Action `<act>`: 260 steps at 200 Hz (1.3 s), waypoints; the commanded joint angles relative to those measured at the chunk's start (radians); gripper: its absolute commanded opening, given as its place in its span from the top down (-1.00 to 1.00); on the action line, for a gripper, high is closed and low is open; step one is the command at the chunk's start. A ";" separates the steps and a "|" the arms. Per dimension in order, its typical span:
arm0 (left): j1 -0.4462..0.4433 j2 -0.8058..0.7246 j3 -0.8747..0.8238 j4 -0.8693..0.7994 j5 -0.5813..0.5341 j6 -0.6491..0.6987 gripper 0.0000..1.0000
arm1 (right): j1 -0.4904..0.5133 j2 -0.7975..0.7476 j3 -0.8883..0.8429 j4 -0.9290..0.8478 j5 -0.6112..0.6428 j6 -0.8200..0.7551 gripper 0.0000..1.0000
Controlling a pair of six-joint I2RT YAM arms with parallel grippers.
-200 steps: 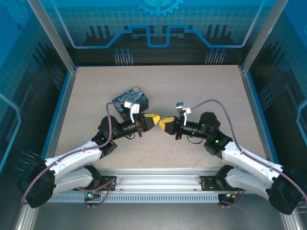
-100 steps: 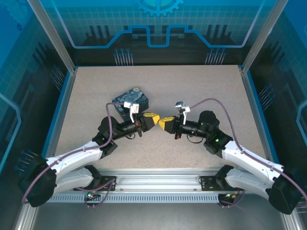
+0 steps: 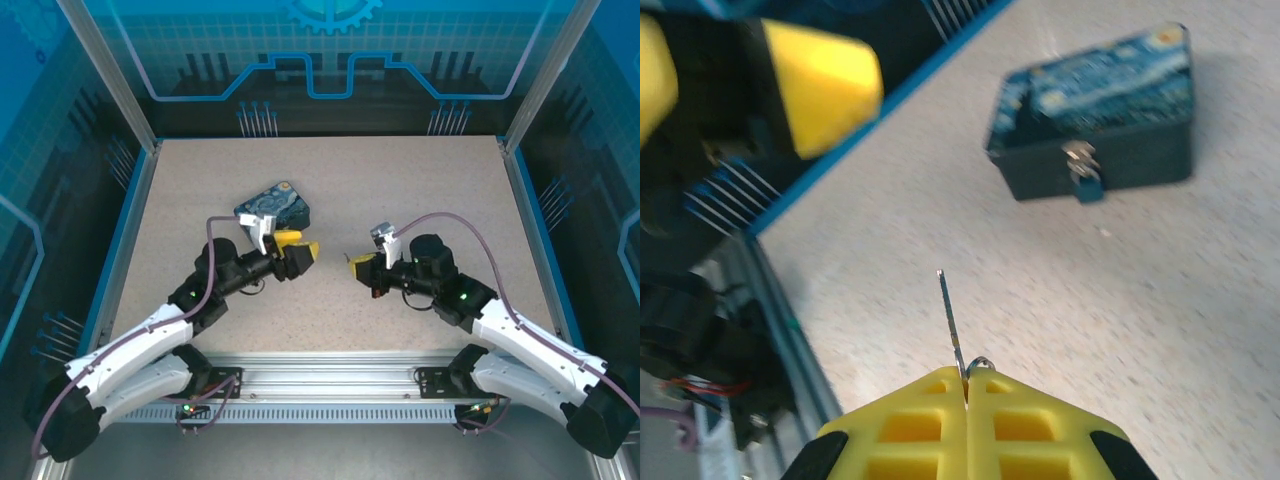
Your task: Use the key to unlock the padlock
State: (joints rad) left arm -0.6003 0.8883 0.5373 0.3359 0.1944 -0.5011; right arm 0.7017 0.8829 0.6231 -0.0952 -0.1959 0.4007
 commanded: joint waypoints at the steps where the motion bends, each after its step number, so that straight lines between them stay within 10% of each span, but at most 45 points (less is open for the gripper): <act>1: 0.068 0.042 0.074 -0.224 -0.058 0.087 -0.66 | 0.008 -0.003 0.046 -0.208 0.130 -0.070 1.00; 131: 0.174 0.927 0.763 -0.623 -0.318 0.412 -0.73 | 0.001 -0.021 0.023 -0.400 0.310 -0.042 1.00; 260: 0.134 1.011 0.782 -0.640 -0.291 0.422 -0.58 | -0.104 -0.095 -0.026 -0.472 0.276 0.008 1.00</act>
State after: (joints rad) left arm -0.4328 1.9179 1.3720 -0.2604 -0.1246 -0.0940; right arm 0.6361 0.7853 0.5953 -0.5129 0.0963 0.3897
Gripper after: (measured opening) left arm 0.800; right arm 0.050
